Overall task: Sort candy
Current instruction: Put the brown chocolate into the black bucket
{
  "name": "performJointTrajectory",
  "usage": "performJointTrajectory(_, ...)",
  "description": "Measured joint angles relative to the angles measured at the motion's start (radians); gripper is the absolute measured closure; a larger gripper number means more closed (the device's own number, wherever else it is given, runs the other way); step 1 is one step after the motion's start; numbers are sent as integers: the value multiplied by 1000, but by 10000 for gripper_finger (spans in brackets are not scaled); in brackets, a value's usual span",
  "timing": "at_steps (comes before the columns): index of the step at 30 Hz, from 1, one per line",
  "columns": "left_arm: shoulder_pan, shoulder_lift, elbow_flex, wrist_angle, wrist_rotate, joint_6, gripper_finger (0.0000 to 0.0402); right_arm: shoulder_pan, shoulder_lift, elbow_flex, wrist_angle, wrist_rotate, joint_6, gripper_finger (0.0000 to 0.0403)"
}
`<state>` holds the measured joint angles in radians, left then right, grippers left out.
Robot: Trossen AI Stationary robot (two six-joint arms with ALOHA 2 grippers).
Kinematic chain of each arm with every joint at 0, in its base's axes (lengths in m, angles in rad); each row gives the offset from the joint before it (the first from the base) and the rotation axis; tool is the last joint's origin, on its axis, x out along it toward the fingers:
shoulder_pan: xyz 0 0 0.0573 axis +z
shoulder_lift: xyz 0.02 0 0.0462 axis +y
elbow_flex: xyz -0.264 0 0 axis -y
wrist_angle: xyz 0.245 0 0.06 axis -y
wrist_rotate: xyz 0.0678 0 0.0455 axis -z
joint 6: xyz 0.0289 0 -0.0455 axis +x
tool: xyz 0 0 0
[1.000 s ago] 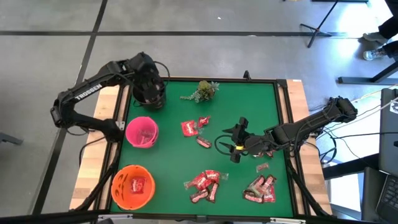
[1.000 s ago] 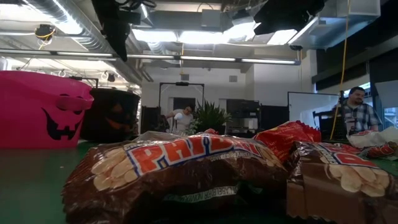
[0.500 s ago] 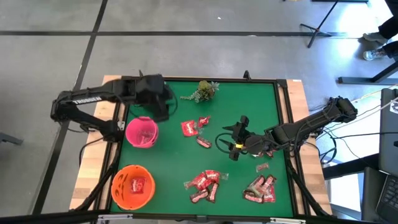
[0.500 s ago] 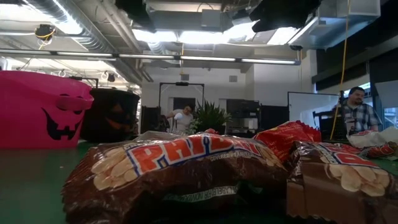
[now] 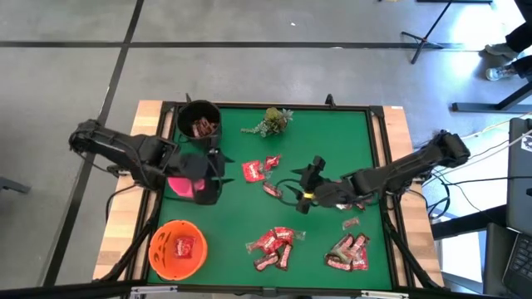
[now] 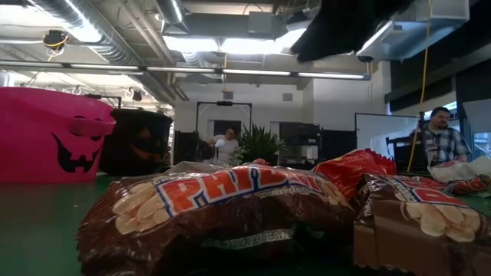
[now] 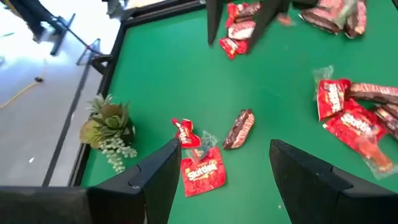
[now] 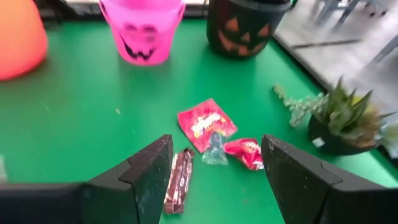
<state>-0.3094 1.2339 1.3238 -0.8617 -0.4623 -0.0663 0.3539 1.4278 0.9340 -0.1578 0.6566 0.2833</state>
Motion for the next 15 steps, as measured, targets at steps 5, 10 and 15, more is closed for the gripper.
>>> performJointTrajectory(5,-63,-24,-20,-135,-95,-79,168,-56,104,0,3,-47,12,159)
performJointTrajectory(10,-76,-133,-101,-30,-170,-105,168,-69,173,0,32,-54,53,159)
performJointTrajectory(15,-78,-251,-250,134,-132,-47,168,-66,243,0,103,-135,59,159)
